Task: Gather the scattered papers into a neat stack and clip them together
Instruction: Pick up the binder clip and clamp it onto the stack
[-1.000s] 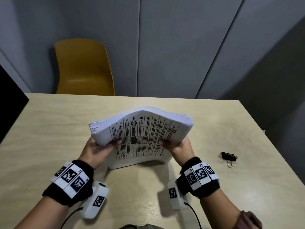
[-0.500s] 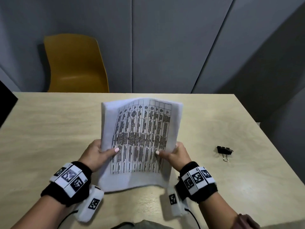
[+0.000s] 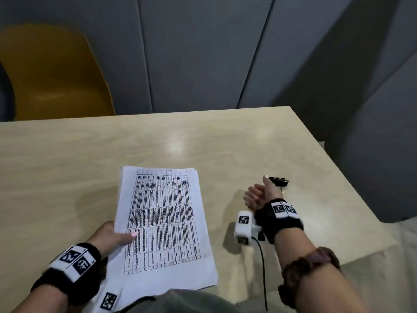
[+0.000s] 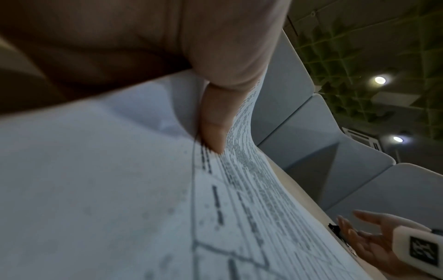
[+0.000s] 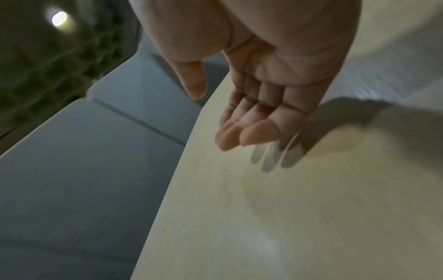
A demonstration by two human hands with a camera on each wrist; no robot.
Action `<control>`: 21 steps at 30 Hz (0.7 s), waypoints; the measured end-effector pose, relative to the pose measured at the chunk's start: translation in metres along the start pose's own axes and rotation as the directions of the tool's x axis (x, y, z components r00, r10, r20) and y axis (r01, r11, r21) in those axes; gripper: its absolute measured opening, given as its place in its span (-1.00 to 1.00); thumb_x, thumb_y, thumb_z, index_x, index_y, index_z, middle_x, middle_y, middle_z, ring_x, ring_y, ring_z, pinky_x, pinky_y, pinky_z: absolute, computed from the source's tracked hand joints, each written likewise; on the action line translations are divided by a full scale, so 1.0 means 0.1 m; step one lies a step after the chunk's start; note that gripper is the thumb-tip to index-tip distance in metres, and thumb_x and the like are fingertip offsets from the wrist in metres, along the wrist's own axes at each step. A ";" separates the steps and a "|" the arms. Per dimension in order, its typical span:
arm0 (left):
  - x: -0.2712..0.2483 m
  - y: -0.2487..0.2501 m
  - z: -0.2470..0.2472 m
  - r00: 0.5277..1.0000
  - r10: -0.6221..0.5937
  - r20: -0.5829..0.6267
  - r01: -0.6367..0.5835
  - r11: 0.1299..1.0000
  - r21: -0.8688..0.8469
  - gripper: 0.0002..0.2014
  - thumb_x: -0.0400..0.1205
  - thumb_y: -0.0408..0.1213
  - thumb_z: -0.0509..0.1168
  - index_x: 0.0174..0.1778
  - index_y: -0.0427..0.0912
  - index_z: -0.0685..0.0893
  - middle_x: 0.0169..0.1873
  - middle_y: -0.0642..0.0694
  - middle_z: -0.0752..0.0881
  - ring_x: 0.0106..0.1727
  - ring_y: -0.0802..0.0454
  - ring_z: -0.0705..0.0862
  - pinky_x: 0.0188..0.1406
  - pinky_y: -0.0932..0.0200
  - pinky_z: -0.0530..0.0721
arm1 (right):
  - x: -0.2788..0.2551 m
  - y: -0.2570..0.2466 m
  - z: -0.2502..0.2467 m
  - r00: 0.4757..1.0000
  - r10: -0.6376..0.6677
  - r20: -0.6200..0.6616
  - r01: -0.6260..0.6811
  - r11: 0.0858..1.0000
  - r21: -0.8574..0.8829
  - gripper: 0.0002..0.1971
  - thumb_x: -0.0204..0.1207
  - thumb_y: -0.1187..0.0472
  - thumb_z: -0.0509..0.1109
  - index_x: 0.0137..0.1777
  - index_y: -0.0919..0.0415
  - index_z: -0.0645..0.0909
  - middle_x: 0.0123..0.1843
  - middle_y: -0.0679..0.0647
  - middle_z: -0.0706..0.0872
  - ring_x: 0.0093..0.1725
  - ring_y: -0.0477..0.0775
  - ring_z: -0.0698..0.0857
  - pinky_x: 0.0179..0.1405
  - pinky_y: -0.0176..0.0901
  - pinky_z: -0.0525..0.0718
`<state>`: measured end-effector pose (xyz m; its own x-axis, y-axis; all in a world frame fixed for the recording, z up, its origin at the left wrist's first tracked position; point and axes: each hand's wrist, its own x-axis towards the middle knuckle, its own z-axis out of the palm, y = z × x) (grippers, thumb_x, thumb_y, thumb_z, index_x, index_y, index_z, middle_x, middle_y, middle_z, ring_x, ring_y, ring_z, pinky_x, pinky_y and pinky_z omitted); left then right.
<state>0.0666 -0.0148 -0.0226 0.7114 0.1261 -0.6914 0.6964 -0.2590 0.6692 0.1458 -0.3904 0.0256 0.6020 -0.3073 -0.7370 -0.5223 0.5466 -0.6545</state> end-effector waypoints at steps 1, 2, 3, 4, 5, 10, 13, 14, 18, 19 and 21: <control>-0.02 0.02 0.00 1.000 -0.004 -0.004 0.004 1.000 0.029 -0.49 0.40 -0.39 0.51 0.25 -0.41 0.56 0.15 -0.36 0.71 0.12 -0.29 0.69 0.36 -0.27 0.49 | 0.03 -0.09 -0.05 0.999 -0.009 -0.038 0.009 1.000 0.010 -0.57 0.61 -0.14 0.13 0.04 0.26 0.54 -0.23 0.15 0.68 -0.25 0.13 0.70 -0.09 -0.03 0.68; -0.02 0.03 0.00 1.000 0.011 -0.008 -0.011 0.999 0.047 -0.50 0.41 -0.39 0.50 0.26 -0.40 0.57 0.15 -0.34 0.72 0.11 -0.28 0.70 0.36 -0.26 0.49 | 0.07 -0.17 -0.09 0.997 -0.008 -0.071 0.010 1.000 0.024 -0.50 0.61 -0.15 0.12 0.18 0.31 0.54 -0.04 0.21 0.70 -0.02 0.20 0.73 0.16 0.08 0.65; -0.01 0.02 0.00 1.000 0.027 -0.001 -0.026 0.997 0.069 -0.52 0.42 -0.39 0.49 0.25 -0.39 0.58 0.14 -0.31 0.72 0.12 -0.26 0.70 0.36 -0.23 0.49 | 0.12 -0.24 -0.13 0.995 -0.008 -0.097 0.011 0.999 0.038 -0.48 0.61 -0.16 0.11 0.18 0.34 0.54 0.04 0.25 0.71 0.01 0.22 0.73 0.18 0.13 0.65; -0.01 0.02 0.01 0.999 0.033 -0.001 -0.033 0.997 0.073 -0.55 0.44 -0.39 0.48 0.24 -0.37 0.59 0.12 -0.28 0.72 0.12 -0.25 0.69 0.36 -0.20 0.49 | 0.15 -0.29 -0.14 0.993 -0.015 -0.120 0.018 0.999 0.029 -0.48 0.62 -0.16 0.09 0.10 0.34 0.55 -0.02 0.26 0.71 -0.14 0.20 0.71 0.02 0.10 0.67; -0.02 0.03 0.01 0.999 0.036 -0.002 -0.035 0.995 0.091 -0.57 0.45 -0.40 0.47 0.23 -0.36 0.59 0.10 -0.26 0.72 0.13 -0.25 0.69 0.36 -0.18 0.49 | 0.19 -0.32 -0.16 0.989 -0.020 -0.145 0.023 1.000 0.017 -0.50 0.63 -0.15 0.06 0.00 0.33 0.54 -0.13 0.23 0.69 -0.30 0.16 0.65 -0.18 0.00 0.64; 0.00 0.00 0.01 0.998 0.066 -0.013 -0.065 0.994 0.089 -0.61 0.46 -0.45 0.45 0.20 -0.40 0.61 0.12 -0.34 0.74 0.10 -0.25 0.71 0.36 -0.25 0.50 | 0.24 -0.35 -0.20 0.958 -0.082 -0.276 0.062 0.995 -0.081 -0.74 0.55 0.23 0.04 -0.28 0.32 0.46 -0.47 0.20 0.53 -0.55 0.09 0.46 -0.58 -0.33 0.41; 0.00 0.01 0.01 0.998 0.062 -0.012 -0.061 0.994 0.094 -0.58 0.46 -0.44 0.45 0.24 -0.42 0.59 0.13 -0.35 0.72 0.12 -0.25 0.70 0.36 -0.22 0.50 | 0.17 -0.26 -0.13 0.942 -0.136 -0.307 0.085 0.981 -0.173 -0.73 0.54 0.31 0.07 -0.35 0.36 0.47 -0.50 0.23 0.55 -0.63 0.10 0.49 -0.67 -0.24 0.51; -0.01 0.02 0.02 0.998 0.066 -0.015 -0.064 0.994 0.088 -0.57 0.46 -0.44 0.45 0.25 -0.42 0.59 0.14 -0.35 0.72 0.12 -0.24 0.69 0.36 -0.20 0.50 | 0.09 -0.19 -0.07 0.947 -0.160 -0.280 0.100 0.971 -0.219 -0.70 0.55 0.29 0.08 -0.38 0.34 0.47 -0.53 0.23 0.57 -0.65 0.11 0.51 -0.71 -0.25 0.54; -0.01 0.01 0.03 0.997 0.071 -0.010 -0.069 0.994 0.085 -0.57 0.47 -0.41 0.45 0.25 -0.40 0.59 0.12 -0.30 0.73 0.13 -0.23 0.69 0.36 -0.16 0.50 | -0.36 0.22 0.26 0.983 -0.181 0.032 0.177 0.894 -0.412 -0.62 0.64 0.24 0.09 -0.44 0.28 0.45 -0.78 0.06 0.52 -0.83 -0.02 0.47 -0.81 -0.47 0.40; 0.00 0.00 0.02 0.998 0.069 -0.010 -0.068 0.994 0.088 -0.57 0.46 -0.38 0.47 0.24 -0.39 0.59 0.11 -0.28 0.73 0.13 -0.23 0.69 0.36 -0.15 0.50 | -0.48 0.32 0.34 0.978 -0.152 0.146 0.203 0.859 -0.469 -0.60 0.66 0.23 0.08 -0.43 0.27 0.46 -0.75 0.06 0.54 -0.82 -0.03 0.48 -0.81 -0.47 0.40; 0.01 -0.01 0.00 0.998 0.067 -0.007 -0.066 0.994 0.086 -0.52 0.43 -0.34 0.50 0.25 -0.39 0.59 0.13 -0.29 0.73 0.12 -0.22 0.70 0.36 -0.20 0.51 | -0.63 0.48 0.48 0.928 -0.088 0.362 0.314 0.711 -0.629 -0.62 0.67 0.22 0.11 -0.41 0.24 0.48 -0.59 0.12 0.61 -0.71 -0.01 0.55 -0.72 -0.37 0.48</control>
<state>0.0666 -0.0149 -0.0240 0.7571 0.1149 -0.6431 0.6370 -0.3482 0.6877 0.1115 -0.3070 0.0490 0.8236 -0.0513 -0.5649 -0.5628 -0.1980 -0.8025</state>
